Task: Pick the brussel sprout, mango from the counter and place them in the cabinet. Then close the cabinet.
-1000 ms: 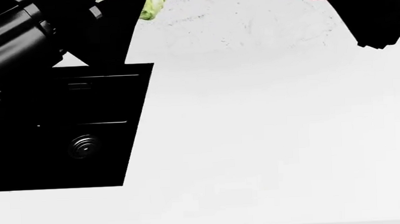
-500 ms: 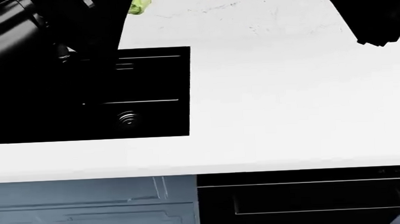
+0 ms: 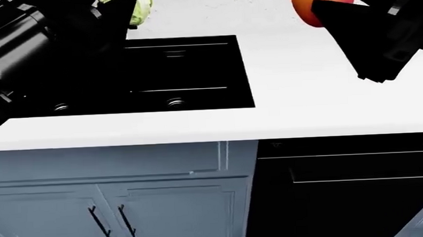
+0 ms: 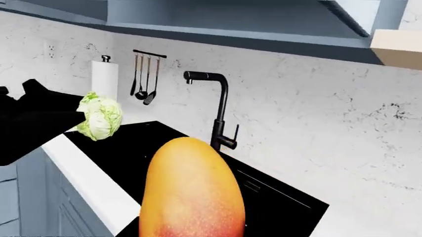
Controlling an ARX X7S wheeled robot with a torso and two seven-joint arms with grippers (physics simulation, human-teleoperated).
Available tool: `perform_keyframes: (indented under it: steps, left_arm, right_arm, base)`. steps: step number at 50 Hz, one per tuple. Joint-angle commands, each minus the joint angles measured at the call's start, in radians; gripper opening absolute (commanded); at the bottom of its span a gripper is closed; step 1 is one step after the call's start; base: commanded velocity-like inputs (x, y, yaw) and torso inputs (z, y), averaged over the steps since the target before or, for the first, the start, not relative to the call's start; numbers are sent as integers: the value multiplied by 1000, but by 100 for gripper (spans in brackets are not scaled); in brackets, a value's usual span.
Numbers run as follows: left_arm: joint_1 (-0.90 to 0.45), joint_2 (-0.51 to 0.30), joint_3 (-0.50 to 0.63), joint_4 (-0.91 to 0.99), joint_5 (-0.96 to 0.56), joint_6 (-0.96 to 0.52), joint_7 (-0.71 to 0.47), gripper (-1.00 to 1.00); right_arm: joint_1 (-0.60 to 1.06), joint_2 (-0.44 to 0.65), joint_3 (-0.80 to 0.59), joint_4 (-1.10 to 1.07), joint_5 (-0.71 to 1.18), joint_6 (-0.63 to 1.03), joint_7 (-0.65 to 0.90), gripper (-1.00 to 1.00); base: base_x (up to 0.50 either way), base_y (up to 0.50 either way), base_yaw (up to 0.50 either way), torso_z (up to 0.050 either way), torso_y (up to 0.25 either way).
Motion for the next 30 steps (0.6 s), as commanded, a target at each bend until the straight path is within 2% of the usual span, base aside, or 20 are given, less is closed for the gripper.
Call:
perform_keyframes:
  steps: [1,30]
  left_arm:
    - [-9,9,-18,-39,8,22,-39,-100]
    - [-27,11,-29,-49,-22,24,-73,-100]
  right_arm:
    - [-10,-7,-14,-6,-12,-5,-18,-100]
    - [45,-18,-57,16,-32,-5,-43,-100]
  base:
    - [-242,500,0,0,0]
    - [-15,500,0,0,0]
